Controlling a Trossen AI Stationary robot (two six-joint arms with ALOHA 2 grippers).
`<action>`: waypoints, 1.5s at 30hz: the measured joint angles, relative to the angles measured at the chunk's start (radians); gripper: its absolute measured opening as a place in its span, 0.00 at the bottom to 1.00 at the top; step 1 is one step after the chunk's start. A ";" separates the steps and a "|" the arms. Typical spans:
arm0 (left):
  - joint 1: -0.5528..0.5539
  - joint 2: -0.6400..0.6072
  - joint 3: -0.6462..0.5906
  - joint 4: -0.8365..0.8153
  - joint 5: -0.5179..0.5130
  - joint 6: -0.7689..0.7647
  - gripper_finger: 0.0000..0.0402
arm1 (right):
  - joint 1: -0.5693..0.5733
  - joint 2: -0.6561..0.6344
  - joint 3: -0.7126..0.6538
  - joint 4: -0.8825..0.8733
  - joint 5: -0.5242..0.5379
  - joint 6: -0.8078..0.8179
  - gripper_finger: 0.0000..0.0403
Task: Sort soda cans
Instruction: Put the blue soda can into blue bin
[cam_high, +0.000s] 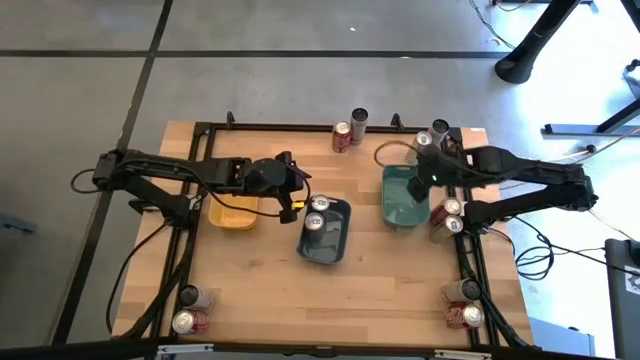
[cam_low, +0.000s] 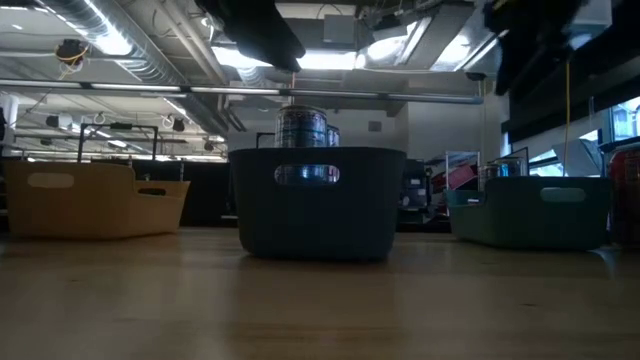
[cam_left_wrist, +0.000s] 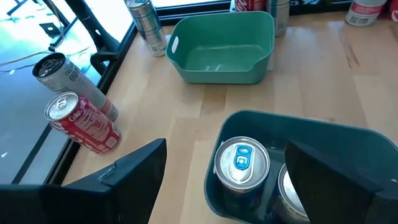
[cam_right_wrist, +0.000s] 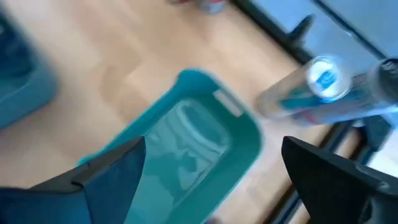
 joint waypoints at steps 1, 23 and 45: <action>0.000 0.000 0.000 0.001 0.000 0.000 0.78 | -0.035 0.016 0.000 0.012 0.004 -0.020 0.91; 0.000 0.000 0.000 -0.007 0.000 -0.015 0.78 | -0.662 0.309 0.000 0.222 -0.151 -0.832 0.88; 0.001 0.000 0.000 -0.007 0.000 -0.015 0.78 | -0.682 0.440 0.000 0.260 -0.093 -0.971 0.88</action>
